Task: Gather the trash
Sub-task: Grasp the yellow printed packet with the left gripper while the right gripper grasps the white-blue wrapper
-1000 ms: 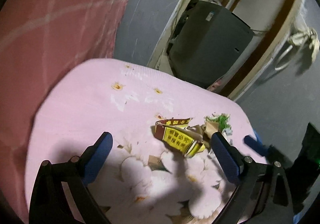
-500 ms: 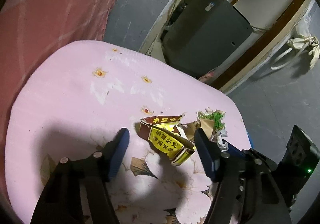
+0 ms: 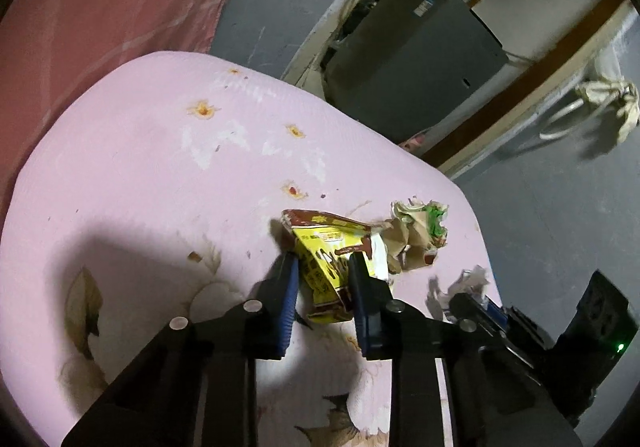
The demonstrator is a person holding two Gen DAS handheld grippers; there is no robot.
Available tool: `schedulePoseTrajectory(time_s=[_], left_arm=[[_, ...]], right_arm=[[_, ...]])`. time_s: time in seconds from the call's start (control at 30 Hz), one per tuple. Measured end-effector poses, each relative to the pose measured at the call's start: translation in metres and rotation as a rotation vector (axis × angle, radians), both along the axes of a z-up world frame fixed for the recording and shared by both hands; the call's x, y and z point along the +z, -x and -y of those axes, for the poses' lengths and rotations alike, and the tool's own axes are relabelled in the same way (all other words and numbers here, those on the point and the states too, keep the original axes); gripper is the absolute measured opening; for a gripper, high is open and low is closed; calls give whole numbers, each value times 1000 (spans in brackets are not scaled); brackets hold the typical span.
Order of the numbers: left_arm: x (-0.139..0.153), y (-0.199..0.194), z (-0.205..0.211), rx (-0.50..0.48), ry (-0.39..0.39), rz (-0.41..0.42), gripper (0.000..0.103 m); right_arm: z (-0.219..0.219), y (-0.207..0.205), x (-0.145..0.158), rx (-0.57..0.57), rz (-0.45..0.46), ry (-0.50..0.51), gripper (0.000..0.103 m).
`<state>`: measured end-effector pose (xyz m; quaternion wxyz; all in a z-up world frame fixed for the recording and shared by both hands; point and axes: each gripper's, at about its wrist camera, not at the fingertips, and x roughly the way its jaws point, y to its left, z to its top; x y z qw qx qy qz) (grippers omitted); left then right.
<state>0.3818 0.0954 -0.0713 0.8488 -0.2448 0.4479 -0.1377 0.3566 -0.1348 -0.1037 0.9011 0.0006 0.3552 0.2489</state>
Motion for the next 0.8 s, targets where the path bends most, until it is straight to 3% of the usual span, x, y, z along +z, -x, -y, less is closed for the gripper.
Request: schedulePoseTrajectory(time_s=[0.13, 0.3, 0.63, 0.8], left_arm=[[2, 5, -5, 23, 20, -6, 15], [12, 18, 0, 30, -16, 25, 14], [48, 44, 42, 7, -131, 214, 13], [66, 44, 70, -11, -139, 316, 13]], right_arm=[[6, 9, 6, -8, 36, -27, 16], [13, 24, 15, -10, 93, -62, 16], [40, 52, 41, -74, 229, -121, 16], [63, 60, 61, -131, 314, -114, 16]])
